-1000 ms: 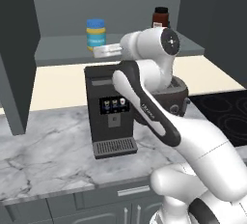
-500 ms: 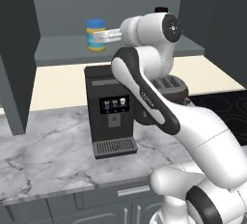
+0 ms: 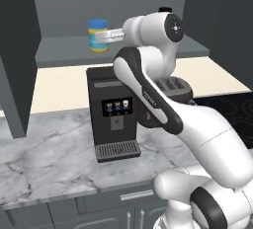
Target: Collect the paprika, mayonnaise, and shaker from the cabinet and place them next to the stove.
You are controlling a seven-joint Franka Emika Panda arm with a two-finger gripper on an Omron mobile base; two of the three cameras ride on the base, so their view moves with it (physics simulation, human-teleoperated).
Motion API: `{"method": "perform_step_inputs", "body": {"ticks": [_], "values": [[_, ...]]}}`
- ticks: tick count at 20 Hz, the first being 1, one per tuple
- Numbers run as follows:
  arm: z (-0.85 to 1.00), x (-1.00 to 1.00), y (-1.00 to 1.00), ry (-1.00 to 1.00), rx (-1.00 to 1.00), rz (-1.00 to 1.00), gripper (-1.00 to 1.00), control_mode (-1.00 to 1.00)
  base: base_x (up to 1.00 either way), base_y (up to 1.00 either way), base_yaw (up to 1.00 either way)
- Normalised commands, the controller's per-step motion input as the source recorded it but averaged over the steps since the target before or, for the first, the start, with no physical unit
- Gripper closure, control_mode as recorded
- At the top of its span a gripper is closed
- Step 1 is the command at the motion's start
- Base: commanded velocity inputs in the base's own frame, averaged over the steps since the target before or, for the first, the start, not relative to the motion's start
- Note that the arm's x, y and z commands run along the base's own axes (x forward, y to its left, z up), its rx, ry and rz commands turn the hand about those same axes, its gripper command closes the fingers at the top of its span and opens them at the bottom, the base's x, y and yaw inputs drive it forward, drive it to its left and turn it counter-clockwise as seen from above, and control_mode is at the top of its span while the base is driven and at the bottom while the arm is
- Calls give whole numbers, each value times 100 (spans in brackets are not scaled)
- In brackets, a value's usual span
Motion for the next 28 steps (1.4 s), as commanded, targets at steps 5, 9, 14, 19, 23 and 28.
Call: {"method": "perform_step_inputs", "body": {"ticks": [5,9,14,19,23,28], "values": [[0,23,0,0,0,0,-100,-100,0,0,0],[0,33,-4,0,0,0,-100,-100,0,0,0],[0,34,-3,0,0,0,-100,-100,0,0,0],[0,36,0,0,0,0,-100,-100,0,0,0],[0,36,0,0,0,0,-100,-100,0,0,0],[0,36,0,0,0,0,-100,-100,0,0,0]]}}
